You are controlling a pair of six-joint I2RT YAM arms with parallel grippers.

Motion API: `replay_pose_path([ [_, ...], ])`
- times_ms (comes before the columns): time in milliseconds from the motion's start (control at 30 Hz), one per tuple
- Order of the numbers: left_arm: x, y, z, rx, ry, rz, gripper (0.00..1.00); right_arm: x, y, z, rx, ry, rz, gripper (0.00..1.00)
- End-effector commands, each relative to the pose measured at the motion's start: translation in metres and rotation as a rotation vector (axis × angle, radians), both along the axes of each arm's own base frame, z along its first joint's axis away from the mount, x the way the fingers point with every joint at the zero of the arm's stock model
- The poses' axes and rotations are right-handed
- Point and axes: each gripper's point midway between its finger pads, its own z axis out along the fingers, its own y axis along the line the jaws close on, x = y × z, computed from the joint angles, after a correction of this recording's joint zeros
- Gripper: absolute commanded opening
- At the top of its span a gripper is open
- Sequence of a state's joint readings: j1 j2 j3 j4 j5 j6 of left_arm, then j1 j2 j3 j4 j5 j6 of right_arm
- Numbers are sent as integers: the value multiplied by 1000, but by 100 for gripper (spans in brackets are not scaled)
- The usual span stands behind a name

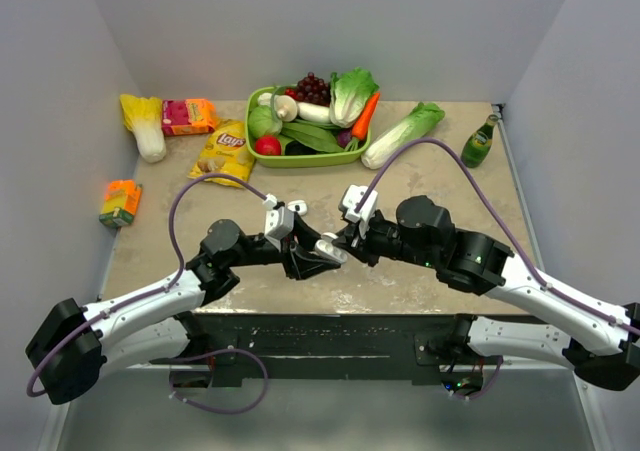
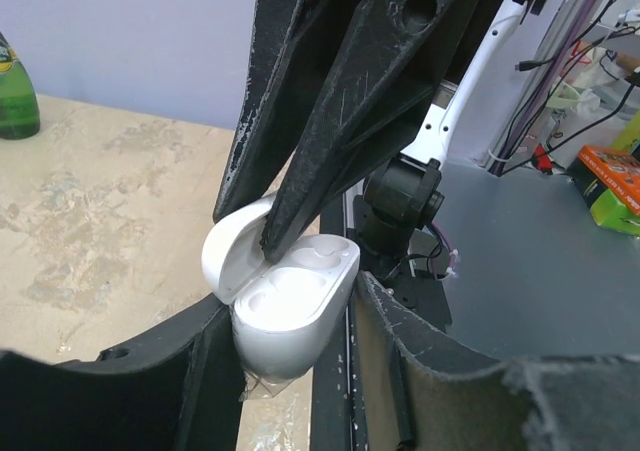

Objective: Insert the wireless bluetooth earbuds into the charging case
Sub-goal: Pass from the right arm to the left

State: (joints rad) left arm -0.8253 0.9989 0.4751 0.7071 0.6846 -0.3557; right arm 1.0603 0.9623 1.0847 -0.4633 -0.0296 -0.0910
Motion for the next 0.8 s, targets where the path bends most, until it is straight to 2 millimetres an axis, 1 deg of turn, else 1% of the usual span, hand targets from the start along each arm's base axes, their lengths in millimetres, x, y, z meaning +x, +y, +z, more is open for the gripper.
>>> replay_pose_path([
  [0, -5, -2, 19, -38, -46, -31, 47, -2, 7, 25, 61, -36, 29, 0],
  [100, -4, -2, 18, -37, -45, -28, 44, -2, 6, 26, 65, -35, 26, 0],
  [200, -3, -1, 18, -44, -45, -22, 36, -3, 6, 26, 69, -34, 27, 0],
  [233, -3, -1, 17, -45, -44, -20, 28, -3, 6, 26, 71, -34, 25, 0],
  [300, -3, 0, 17, -51, -44, -16, 21, -3, 5, 26, 71, -33, 21, 0],
  [333, -3, 0, 16, -49, -40, -14, 13, -3, 5, 26, 72, -32, 22, 0],
  [400, -3, 0, 15, -51, -41, -11, 7, -3, 5, 27, 76, -32, 18, 0],
  [433, -3, 0, 15, -51, -40, -10, 1, -2, 4, 26, 75, -32, 11, 0],
  [467, -2, 0, 15, -53, -42, -7, 0, -1, 4, 26, 79, -28, 2, 1],
  [500, -1, 1, 15, -55, -39, 2, 0, 0, 3, 27, 86, -28, -8, 9],
  [533, -1, 1, 13, -52, -34, 3, 0, 3, 2, 27, 89, -25, -27, 30],
  [567, 0, 1, 12, -54, -33, 7, 0, 2, 2, 28, 103, -5, -38, 34],
  [600, 0, 1, 12, -61, -27, 11, 0, 5, 2, 33, 129, -10, -56, 39],
  [633, 0, 2, 9, -61, -22, 15, 0, 9, -1, 35, 142, -15, -91, 49],
  [667, 0, 3, 8, -63, -16, 19, 0, 10, -2, 38, 170, 5, -116, 52],
  [700, 1, 4, 11, -78, -18, 30, 0, 13, -2, 43, 194, 2, -138, 56],
  [733, 1, 6, 7, -77, -10, 39, 0, 14, -4, 48, 216, 1, -154, 60],
  [767, 2, 7, 7, -82, -9, 49, 0, 18, -8, 52, 241, 4, -192, 61],
])
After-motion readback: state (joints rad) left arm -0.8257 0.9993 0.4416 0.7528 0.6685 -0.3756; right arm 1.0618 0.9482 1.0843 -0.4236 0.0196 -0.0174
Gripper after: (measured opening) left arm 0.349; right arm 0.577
